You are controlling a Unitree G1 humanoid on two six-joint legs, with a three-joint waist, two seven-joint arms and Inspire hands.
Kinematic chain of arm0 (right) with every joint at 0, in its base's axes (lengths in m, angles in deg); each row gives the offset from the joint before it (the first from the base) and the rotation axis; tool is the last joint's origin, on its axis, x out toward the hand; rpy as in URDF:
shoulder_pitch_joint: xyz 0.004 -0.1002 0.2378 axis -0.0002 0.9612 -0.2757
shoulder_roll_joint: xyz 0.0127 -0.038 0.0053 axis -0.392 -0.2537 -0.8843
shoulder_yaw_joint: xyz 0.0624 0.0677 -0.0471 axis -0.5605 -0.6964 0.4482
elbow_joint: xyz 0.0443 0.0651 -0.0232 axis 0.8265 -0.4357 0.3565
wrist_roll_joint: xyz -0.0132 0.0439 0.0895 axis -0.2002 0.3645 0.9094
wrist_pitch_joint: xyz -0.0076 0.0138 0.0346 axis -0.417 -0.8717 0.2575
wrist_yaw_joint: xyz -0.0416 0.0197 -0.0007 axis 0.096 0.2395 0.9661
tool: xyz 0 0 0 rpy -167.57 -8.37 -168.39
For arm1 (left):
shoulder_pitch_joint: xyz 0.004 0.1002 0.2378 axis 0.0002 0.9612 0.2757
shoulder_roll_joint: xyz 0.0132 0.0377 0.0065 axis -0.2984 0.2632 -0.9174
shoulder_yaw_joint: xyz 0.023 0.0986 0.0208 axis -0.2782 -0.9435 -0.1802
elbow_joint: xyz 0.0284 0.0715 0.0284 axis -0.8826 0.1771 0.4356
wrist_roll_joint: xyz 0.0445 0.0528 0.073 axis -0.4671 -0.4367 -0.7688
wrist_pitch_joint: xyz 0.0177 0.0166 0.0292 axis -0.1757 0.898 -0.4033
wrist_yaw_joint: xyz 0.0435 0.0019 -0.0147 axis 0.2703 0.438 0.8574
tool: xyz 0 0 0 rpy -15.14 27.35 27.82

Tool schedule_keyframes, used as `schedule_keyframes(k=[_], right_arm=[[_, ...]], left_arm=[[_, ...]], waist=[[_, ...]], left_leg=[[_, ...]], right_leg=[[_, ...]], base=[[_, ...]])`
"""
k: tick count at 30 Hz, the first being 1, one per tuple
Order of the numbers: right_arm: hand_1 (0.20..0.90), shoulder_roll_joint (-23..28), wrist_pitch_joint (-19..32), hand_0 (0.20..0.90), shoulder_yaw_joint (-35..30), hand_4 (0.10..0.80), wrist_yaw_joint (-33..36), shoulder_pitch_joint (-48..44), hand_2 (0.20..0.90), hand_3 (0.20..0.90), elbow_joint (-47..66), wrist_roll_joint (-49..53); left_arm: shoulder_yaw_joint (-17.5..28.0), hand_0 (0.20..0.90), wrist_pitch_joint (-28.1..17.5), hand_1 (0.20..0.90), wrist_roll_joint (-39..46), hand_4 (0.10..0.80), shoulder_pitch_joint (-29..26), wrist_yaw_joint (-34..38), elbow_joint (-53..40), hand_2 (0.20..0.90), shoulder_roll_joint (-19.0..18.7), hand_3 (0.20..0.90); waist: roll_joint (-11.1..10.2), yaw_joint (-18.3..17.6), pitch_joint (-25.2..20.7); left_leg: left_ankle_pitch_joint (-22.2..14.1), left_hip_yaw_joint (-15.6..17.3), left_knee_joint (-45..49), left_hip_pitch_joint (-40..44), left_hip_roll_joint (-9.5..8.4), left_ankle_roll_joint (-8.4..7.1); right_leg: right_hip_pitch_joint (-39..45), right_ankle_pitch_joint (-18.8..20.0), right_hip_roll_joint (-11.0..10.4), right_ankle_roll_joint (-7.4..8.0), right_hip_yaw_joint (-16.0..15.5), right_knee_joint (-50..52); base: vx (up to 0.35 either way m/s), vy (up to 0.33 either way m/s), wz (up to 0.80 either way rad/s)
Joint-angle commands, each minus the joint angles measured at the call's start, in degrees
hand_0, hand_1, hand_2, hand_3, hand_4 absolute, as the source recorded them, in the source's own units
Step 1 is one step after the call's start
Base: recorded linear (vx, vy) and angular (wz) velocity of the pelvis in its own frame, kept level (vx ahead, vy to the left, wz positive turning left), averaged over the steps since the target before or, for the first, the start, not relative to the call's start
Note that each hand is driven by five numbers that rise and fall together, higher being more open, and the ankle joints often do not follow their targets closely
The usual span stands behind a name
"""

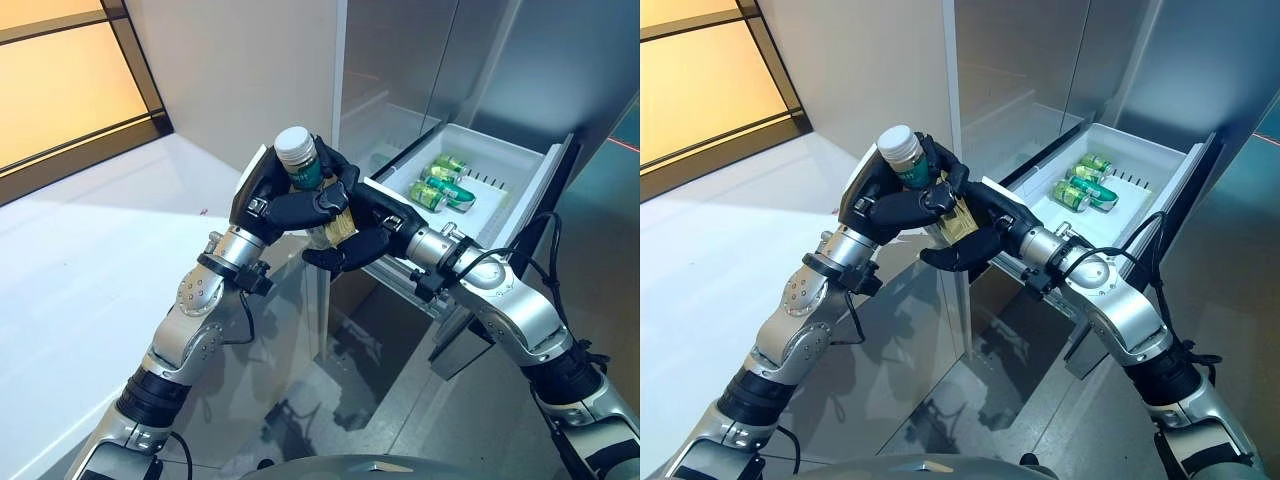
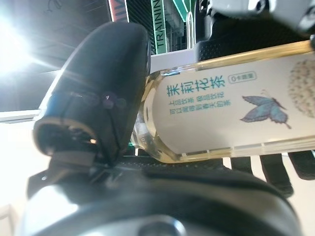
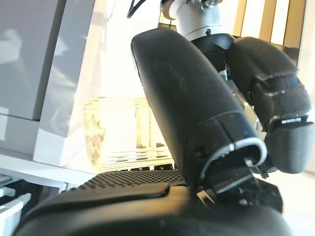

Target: Put drinks into fridge and close the fridge

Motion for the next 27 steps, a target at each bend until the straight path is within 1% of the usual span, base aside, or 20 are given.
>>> schedule_keyframes(k=[1, 2, 6, 10, 11, 14, 15, 16, 17, 18, 21, 22, 27], right_arm=[[0.3, -4.55, 4.01, 0.3, 0.27, 0.1, 1.57, -9.32, 0.3, 0.2, 2.01, 5.08], [0.3, -4.55, 3.98, 0.3, 0.26, 0.1, 1.62, -9.3, 0.3, 0.2, 2.03, 5.04], [0.3, -4.82, 4.5, 0.3, -0.4, 0.1, 2.97, -8.51, 0.3, 0.2, 1.22, 3.3], [0.3, -5.05, 6.03, 0.3, -1.11, 0.1, 4.88, -8.6, 0.3, 0.2, -0.04, -1.65], [0.3, -4.99, 6.18, 0.3, -1.61, 0.1, 6.37, -8.91, 0.3, 0.2, -0.47, -4.08], [0.3, -4.64, 6.43, 0.3, -3.09, 0.1, 9.73, -9.15, 0.3, 0.2, -1.33, -6.74], [0.3, -4.43, 7.27, 0.3, -3.85, 0.1, 11.52, -9.58, 0.3, 0.2, -2.27, -10.06], [0.3, -4.42, 7.65, 0.3, -4.35, 0.1, 12.6, -9.76, 0.3, 0.2, -2.88, -12.02], [0.3, -4.28, 7.97, 0.3, -4.88, 0.1, 14.03, -10.03, 0.3, 0.2, -3.52, -13.93], [0.3, -4.19, 8.1, 0.3, -5.18, 0.1, 14.93, -10.12, 0.3, 0.2, -3.85, -15.21], [0.3, -3.48, 9.54, 0.3, -7.83, 0.1, 19.67, -9.84, 0.3, 0.2, -5.15, -23.83], [0.3, -2.61, 10.78, 0.3, -9.06, 0.1, 22.6, -9.96, 0.3, 0.2, -5.99, -30.0], [0.3, 1.26, 12.28, 0.3, -11.78, 0.1, 31.36, -13.33, 0.3, 0.2, -10.16, -40.21]], left_arm=[[0.57, 0.3, -10.51, 0.3, 0.16, 0.1, -14.1, -0.08, -2.19, 0.3, 0.71, 0.2], [0.55, 0.3, -10.62, 0.3, 0.2, 0.1, -14.09, -0.07, -2.24, 0.3, 0.71, 0.2], [0.45, 0.3, -13.36, 0.3, 2.07, 0.1, -13.8, -1.47, -3.29, 0.3, 1.67, 0.2], [0.39, 0.3, -14.26, 0.3, 3.0, 0.1, -13.94, -2.19, -3.93, 0.3, 2.78, 0.2], [0.26, 0.3, -14.58, 0.3, 3.06, 0.1, -14.14, -2.37, -4.27, 0.3, 3.38, 0.2], [0.24, 0.3, -15.69, 0.3, 3.76, 0.1, -14.19, -2.49, -5.17, 0.3, 4.31, 0.2], [0.32, 0.3, -16.78, 0.3, 4.04, 0.1, -14.39, -2.07, -5.43, 0.3, 4.77, 0.2], [0.43, 0.342, -17.89, 0.342, 4.08, 0.149, -14.56, -1.09, -5.52, 0.342, 5.01, 0.249], [0.72, 0.672, -19.07, 0.672, 4.41, 0.534, -14.74, 0.14, -5.63, 0.672, 5.38, 0.634], [0.93, 0.9, -19.43, 0.9, 4.79, 0.8, -14.77, -0.04, -5.65, 0.9, 5.68, 0.9], [2.06, 0.9, -20.01, 0.9, 7.75, 0.8, -13.91, -1.21, -7.03, 0.9, 6.91, 0.9], [2.56, 0.9, -18.44, 0.9, 9.41, 0.8, -13.44, -2.21, -7.93, 0.9, 7.83, 0.9], [1.88, 0.9, -12.13, 0.9, 12.57, 0.8, -12.5, -3.58, -8.33, 0.9, 8.87, 0.9]], waist=[[-1.73, 0.03, -4.86], [-1.73, 0.03, -4.87], [-1.75, -0.06, -4.86], [-1.76, -0.09, -4.79], [-1.77, -0.17, -4.79], [-1.81, -0.29, -4.68], [-1.87, -0.3, -4.63], [-1.87, -0.3, -4.61], [-1.9, -0.27, -4.58], [-1.88, -0.26, -4.65], [-1.86, -0.09, -4.46], [-1.86, 0.0, -4.3], [-1.93, 0.37, -3.84]], left_leg=[[-3.55, 0.1, 0.06, -0.56, -4.86, 4.89], [-3.54, 0.09, 0.06, -0.57, -4.86, 4.89], [-3.57, -0.16, 0.06, -0.53, -4.82, 4.87], [-3.63, -0.26, 0.06, -0.56, -4.83, 4.88], [-3.7, -0.3, 0.06, -0.54, -4.82, 4.9], [-3.74, -0.31, 0.06, -0.54, -4.84, 4.89], [-3.31, -0.25, 0.06, -0.84, -4.87, 4.95], [-3.35, -0.24, 0.06, -0.86, -4.88, 4.97], [-3.37, -0.24, 0.06, -0.85, -4.88, 4.99], [-3.89, -0.33, 0.06, -0.58, -4.88, 4.99], [-3.36, -0.51, 0.06, -0.91, -4.86, 4.98], [-3.45, -0.61, 0.06, -0.83, -4.87, 4.98], [-3.66, -0.79, 0.06, -0.72, -4.91, 5.02]], right_leg=[[0.56, -0.41, 3.77, -2.71, 1.95, 0.26], [0.56, -0.41, 3.77, -2.71, 1.95, 0.26], [0.56, -0.39, 3.88, -2.79, 2.05, 0.26], [0.59, -0.48, 3.9, -2.81, 2.04, 0.26], [0.61, -0.51, 3.92, -2.82, 2.08, 0.26], [0.57, -0.47, 4.01, -2.8, 2.21, 0.26], [0.24, -0.03, 4.0, -2.9, 2.26, 0.26], [0.2, -0.02, 4.02, -2.93, 2.26, 0.26], [0.23, -0.03, 4.02, -2.94, 2.22, 0.26], [0.5, -0.47, 4.03, -2.86, 2.22, 0.26], [0.22, 0.03, 4.05, -3.02, 2.18, 0.26], [0.33, 0.0, 4.06, -3.04, 2.12, 0.26], [0.38, 0.06, 4.18, -3.03, 1.89, 0.26]], base=[[0.0, 0.0, 0.0], [0.0, 0.0, 0.0], [0.0, 0.0, 0.0], [0.0, 0.0, 0.0], [0.0, 0.0, 0.0], [0.0, 0.0, 0.0], [0.0, 0.0, 0.0], [0.0, 0.0, 0.0], [0.036, 0.004, 0.0], [0.0, 0.0, 0.0], [0.0, 0.0, 0.0], [0.0, 0.0, 0.0], [0.0, 0.0, 0.0]])
